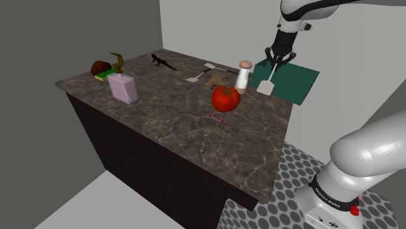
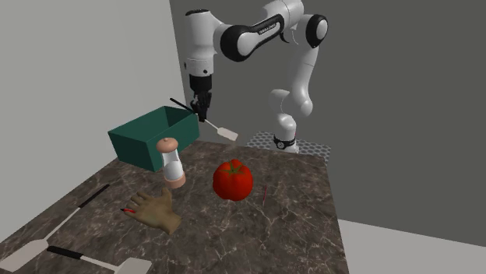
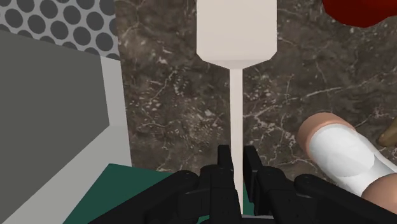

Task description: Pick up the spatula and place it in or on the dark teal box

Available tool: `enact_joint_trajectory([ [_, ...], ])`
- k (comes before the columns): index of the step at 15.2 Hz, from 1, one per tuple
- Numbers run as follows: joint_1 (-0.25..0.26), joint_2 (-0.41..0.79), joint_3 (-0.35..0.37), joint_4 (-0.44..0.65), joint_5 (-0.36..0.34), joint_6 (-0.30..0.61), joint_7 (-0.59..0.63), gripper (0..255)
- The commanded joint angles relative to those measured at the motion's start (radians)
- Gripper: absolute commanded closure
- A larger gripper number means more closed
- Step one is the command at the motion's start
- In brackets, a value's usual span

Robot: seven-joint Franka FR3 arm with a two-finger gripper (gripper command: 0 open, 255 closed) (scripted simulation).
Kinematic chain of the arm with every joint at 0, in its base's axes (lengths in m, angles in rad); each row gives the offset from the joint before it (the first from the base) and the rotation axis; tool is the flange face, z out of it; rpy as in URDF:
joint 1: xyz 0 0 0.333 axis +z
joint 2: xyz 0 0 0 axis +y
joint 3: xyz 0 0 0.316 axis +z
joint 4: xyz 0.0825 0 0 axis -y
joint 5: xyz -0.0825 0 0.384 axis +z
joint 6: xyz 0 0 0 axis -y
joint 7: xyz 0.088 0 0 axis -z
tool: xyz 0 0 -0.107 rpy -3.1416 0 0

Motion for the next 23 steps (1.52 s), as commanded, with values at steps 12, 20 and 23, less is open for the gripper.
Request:
enact_joint_trajectory([
  [12, -0.053, 0.159, -0.094, 0.238, -0.005, -0.072, -0.150, 255],
  [20, -0.122, 0.393, -0.182, 0.520, 0.038, -0.115, -0.318, 255],
  [23, -0.157, 0.497, -0.206, 0.656, 0.066, -0.149, -0.379, 255],
])
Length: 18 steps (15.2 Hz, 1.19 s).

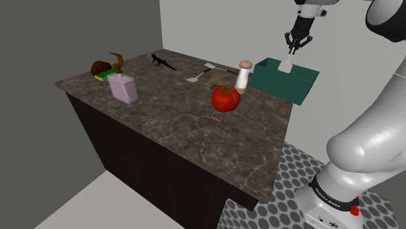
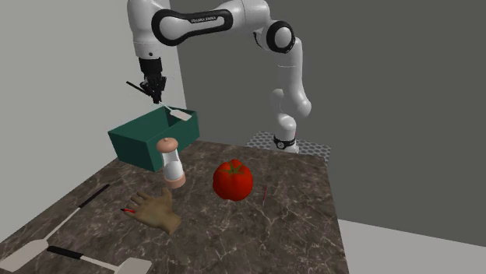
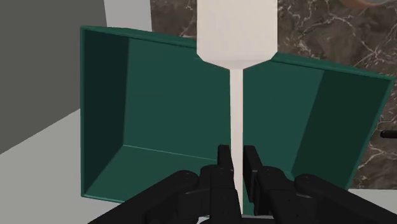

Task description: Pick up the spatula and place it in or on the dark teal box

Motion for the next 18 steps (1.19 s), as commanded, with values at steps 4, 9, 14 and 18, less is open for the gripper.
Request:
enact_joint_trajectory([
  [4, -0.039, 0.107, -0.021, 0.100, 0.031, 0.006, -0.061, 255],
  [9, -0.037, 0.103, -0.020, 0.027, 0.030, 0.075, -0.060, 255],
  [14, -0.036, 0.105, -0.019, -0.038, 0.030, 0.141, -0.059, 255],
  [18, -0.035, 0.109, -0.018, -0.072, 0.031, 0.178, -0.059, 255],
])
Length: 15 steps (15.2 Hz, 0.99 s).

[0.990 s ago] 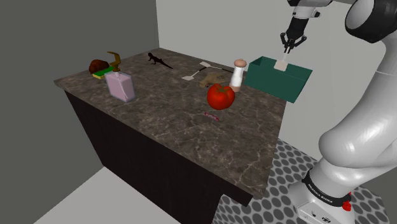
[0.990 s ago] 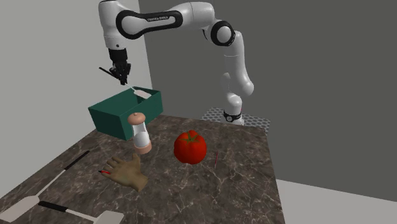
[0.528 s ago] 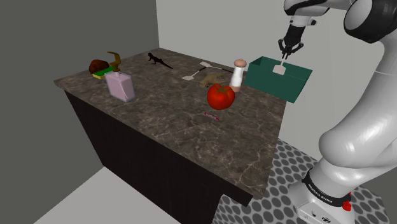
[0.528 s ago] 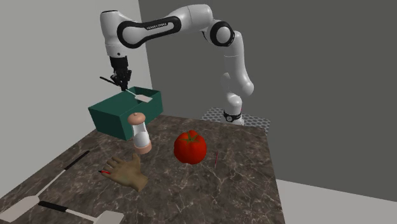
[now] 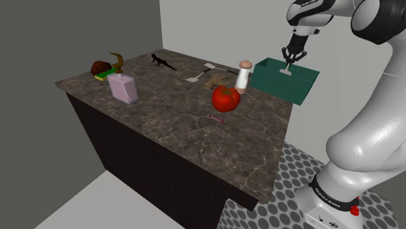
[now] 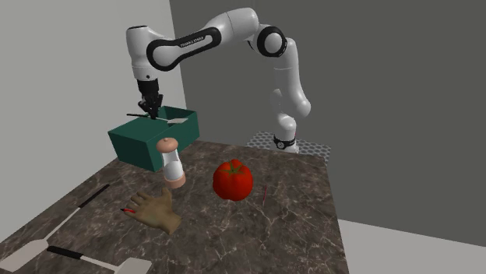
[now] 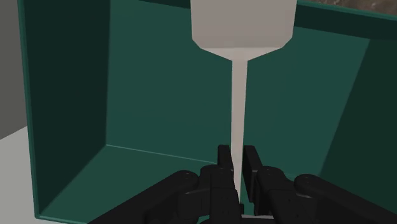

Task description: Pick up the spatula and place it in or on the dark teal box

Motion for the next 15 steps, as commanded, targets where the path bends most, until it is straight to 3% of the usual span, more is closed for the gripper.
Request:
enact_joint_trajectory([
  [1, -0.001, 0.000, 0.000, -0.008, 0.000, 0.008, -0.001, 255],
  [7, -0.001, 0.000, 0.000, -0.007, 0.000, 0.008, -0.001, 255],
  [8, -0.001, 0.000, 0.000, -0.007, 0.000, 0.008, -0.001, 0],
  [13, -0.001, 0.000, 0.000, -0.008, 0.000, 0.008, -0.001, 0],
  [15, 0.000, -0.011, -0.001, 0.045, -0.003, -0.055, 0.001, 0],
])
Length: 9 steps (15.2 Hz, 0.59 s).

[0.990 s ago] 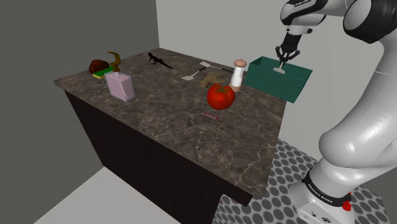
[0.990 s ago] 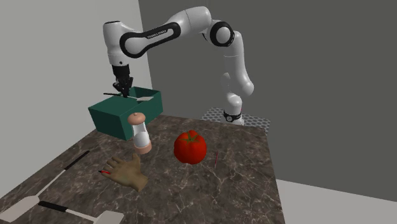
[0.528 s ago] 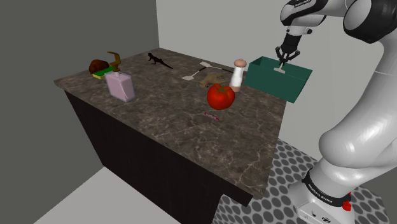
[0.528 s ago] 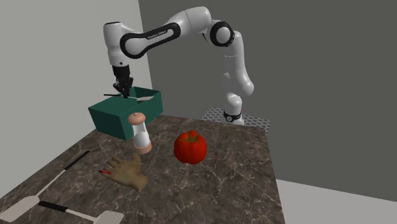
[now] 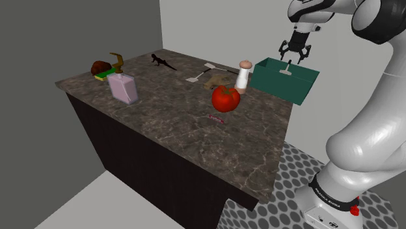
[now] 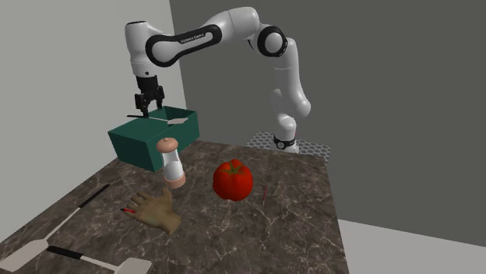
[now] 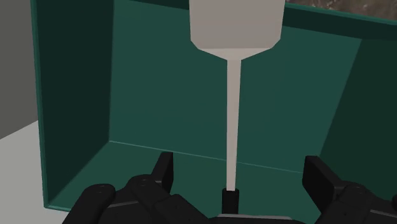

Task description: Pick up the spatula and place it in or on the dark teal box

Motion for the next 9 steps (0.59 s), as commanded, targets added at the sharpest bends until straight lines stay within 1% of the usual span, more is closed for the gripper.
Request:
enact_joint_trajectory([
  [1, -0.001, -0.010, -0.001, 0.044, -0.002, -0.055, -0.001, 0],
  [2, -0.001, -0.012, -0.002, 0.069, -0.003, -0.081, -0.001, 0],
  [9, -0.001, -0.012, -0.002, 0.069, -0.003, -0.081, -0.001, 0],
])
